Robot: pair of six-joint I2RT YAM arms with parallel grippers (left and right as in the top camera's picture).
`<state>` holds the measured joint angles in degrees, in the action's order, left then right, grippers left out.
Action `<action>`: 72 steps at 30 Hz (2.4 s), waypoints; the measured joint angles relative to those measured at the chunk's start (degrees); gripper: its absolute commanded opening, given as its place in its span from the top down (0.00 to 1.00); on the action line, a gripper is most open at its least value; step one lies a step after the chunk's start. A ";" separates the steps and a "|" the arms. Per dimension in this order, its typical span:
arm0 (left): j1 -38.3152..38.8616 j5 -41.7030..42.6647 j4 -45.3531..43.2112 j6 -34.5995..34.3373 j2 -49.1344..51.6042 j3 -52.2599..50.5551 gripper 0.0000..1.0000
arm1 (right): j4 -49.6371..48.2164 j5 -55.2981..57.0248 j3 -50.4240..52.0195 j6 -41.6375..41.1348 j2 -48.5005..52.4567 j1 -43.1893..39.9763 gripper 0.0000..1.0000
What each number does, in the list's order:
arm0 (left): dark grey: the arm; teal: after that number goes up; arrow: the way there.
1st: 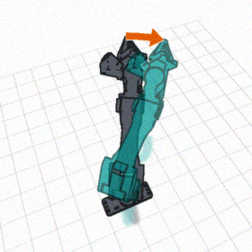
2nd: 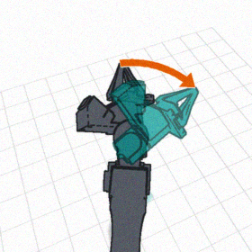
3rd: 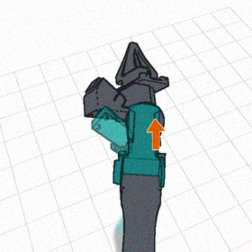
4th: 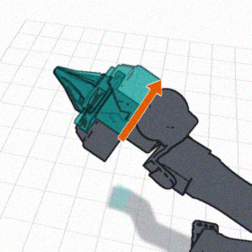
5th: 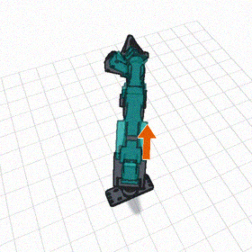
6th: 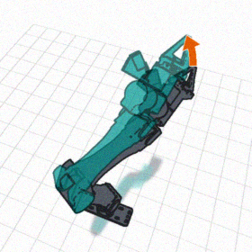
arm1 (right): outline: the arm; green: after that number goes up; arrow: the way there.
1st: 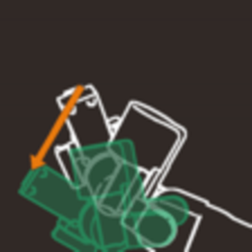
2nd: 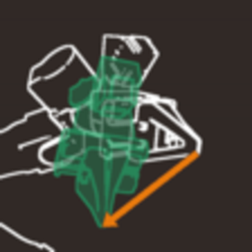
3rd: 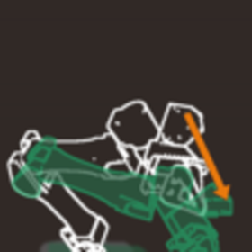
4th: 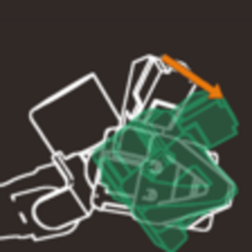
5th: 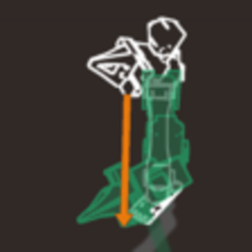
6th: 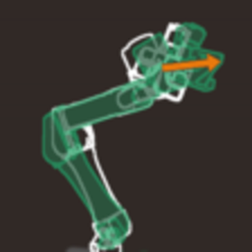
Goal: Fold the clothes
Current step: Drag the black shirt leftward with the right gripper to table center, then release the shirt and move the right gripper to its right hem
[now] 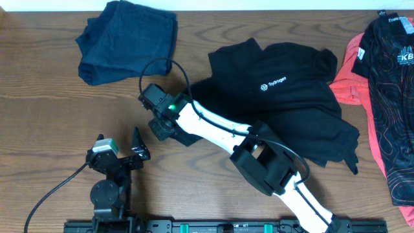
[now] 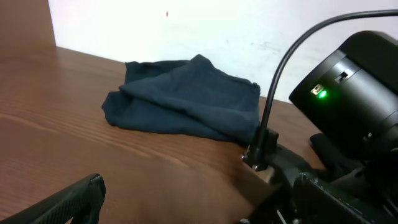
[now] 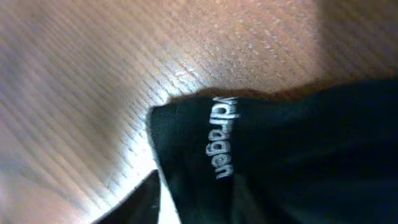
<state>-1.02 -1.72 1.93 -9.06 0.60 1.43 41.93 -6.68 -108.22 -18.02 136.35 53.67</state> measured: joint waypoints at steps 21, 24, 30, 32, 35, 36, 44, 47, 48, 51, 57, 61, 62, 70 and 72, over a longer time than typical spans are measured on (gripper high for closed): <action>0.00 0.00 0.00 0.00 0.00 0.00 0.02 | 0.90 -13.57 -0.87 -0.35 1.46 5.55 0.81; -0.07 -0.28 0.00 -0.02 -0.02 0.00 0.02 | 3.06 -14.64 -2.10 -0.31 1.68 5.81 0.59; -0.04 -0.15 0.00 0.00 0.00 0.00 0.02 | 14.75 -5.42 -9.97 0.22 2.32 5.60 0.21; -0.04 -0.15 0.00 0.00 0.00 0.00 0.02 | 19.30 -1.95 -14.58 0.46 2.71 5.01 0.19; -0.04 -0.24 -0.07 0.07 -0.04 0.02 0.02 | 24.61 2.38 -21.11 0.48 2.73 3.02 0.18; -0.04 -0.15 0.24 0.09 -0.04 0.15 0.02 | 26.47 3.58 -23.30 0.50 2.73 1.95 0.17; -0.04 -0.15 0.22 0.09 -0.04 0.15 0.02 | 41.66 12.35 -32.74 -0.92 -0.98 -9.35 0.01; -0.04 -0.15 0.24 0.09 -0.04 0.15 0.02 | 48.04 14.53 -32.83 -1.09 -4.87 -13.49 0.01; -0.04 -0.15 0.24 0.09 -0.04 0.15 0.02 | 50.71 15.26 -32.85 -1.38 -6.62 -15.08 0.01; -0.04 -0.15 0.22 0.09 -0.04 0.15 0.02 | 55.04 16.72 -32.79 -2.58 -11.89 -18.75 0.01; -0.04 -0.15 0.24 0.09 -0.04 0.15 0.02 | 55.12 18.40 -26.82 -4.74 -25.40 -23.69 0.01; -0.04 -0.13 0.24 0.09 -0.04 0.15 0.02 | 55.06 19.37 -15.10 -7.58 -37.57 -27.15 0.01; -0.04 -0.17 0.24 0.09 -0.04 0.15 0.02 | 54.93 19.65 -9.94 -8.81 -41.66 -27.89 0.01; -0.04 -0.15 0.31 0.09 -0.02 0.17 0.02 | 50.47 20.39 22.56 -17.46 -62.42 -28.37 0.01; -0.04 -0.15 0.26 0.09 -0.02 0.17 0.02 | 47.80 19.63 29.83 -19.10 -65.68 -28.37 0.01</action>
<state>-1.06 -1.87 2.20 -8.97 0.58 1.61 89.73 12.95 -78.39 -37.12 70.67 25.30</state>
